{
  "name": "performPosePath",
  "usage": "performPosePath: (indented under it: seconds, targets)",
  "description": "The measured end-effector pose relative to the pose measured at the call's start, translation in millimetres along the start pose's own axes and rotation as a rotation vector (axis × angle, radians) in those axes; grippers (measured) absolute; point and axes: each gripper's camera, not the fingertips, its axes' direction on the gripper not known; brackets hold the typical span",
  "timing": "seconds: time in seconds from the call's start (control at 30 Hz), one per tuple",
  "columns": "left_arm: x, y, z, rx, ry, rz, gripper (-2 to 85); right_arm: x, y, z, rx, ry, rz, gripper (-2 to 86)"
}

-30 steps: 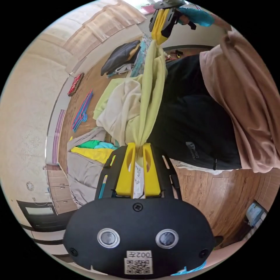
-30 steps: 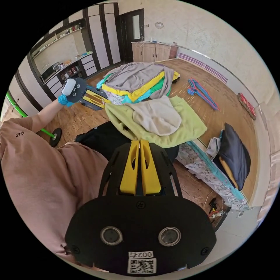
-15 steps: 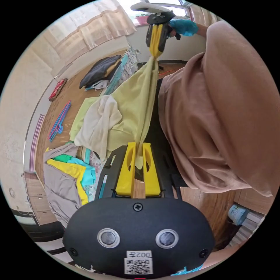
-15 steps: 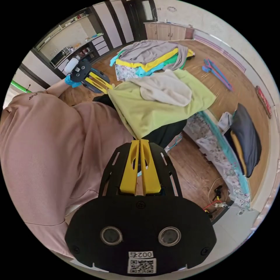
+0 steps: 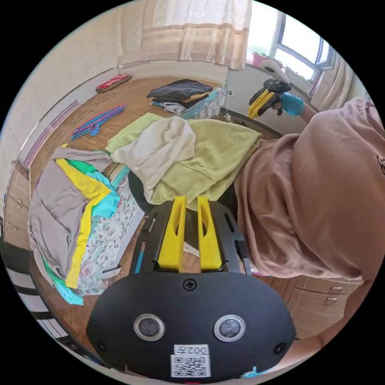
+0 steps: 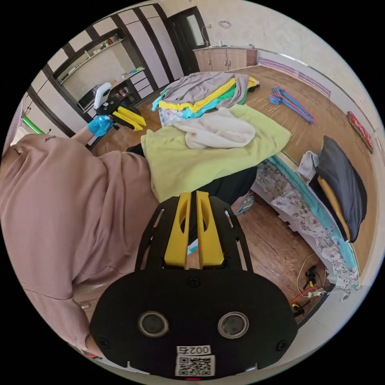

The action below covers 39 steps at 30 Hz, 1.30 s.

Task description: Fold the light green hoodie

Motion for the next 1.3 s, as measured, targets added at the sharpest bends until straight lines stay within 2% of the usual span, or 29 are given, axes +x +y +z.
performPosePath:
  seconds: [0.17, 0.33, 0.47, 0.57, 0.63, 0.77, 0.9, 1.07, 1.2, 1.3]
  targets:
    - [-25, -7, 21, -0.011, -0.197, -0.181, 5.5, 6, -25, 27, 0.100, 0.036, 0.039, 8.8]
    - [-36, -12, 44, -0.001, -0.109, -0.245, 7.3, -8, -55, 61, 0.075, 0.010, -0.060, 11.8]
    - [-34, -12, 46, -0.013, -0.125, -0.227, 1.2, -30, -70, 88, 0.002, 0.068, -0.186, 12.0]
    - [-31, -10, 39, -0.005, -0.136, -0.194, -0.6, -41, -71, 101, -0.050, 0.149, -0.268, 8.6]
    - [-28, -9, 33, -0.001, -0.141, -0.167, -0.8, -43, -68, 102, -0.067, 0.171, -0.291, 2.4]
    - [-23, -4, 17, 0.034, -0.095, -0.098, -0.9, -43, -57, 87, -0.033, 0.164, -0.284, 0.1]
    - [-23, 2, 13, 0.037, -0.045, -0.069, -0.6, -38, -44, 88, -0.090, 0.136, -0.251, 1.0]
    - [-15, 4, -4, 0.083, 0.072, 0.036, 3.3, -45, -26, 53, -0.027, 0.052, -0.291, 5.4]
    - [0, 3, -13, 0.014, 0.086, 0.189, 6.8, -53, 0, 18, -0.001, -0.131, -0.375, 8.5]
    - [10, -1, -9, -0.053, 0.069, 0.278, 8.0, -59, 20, 7, -0.038, -0.166, -0.410, 9.9]
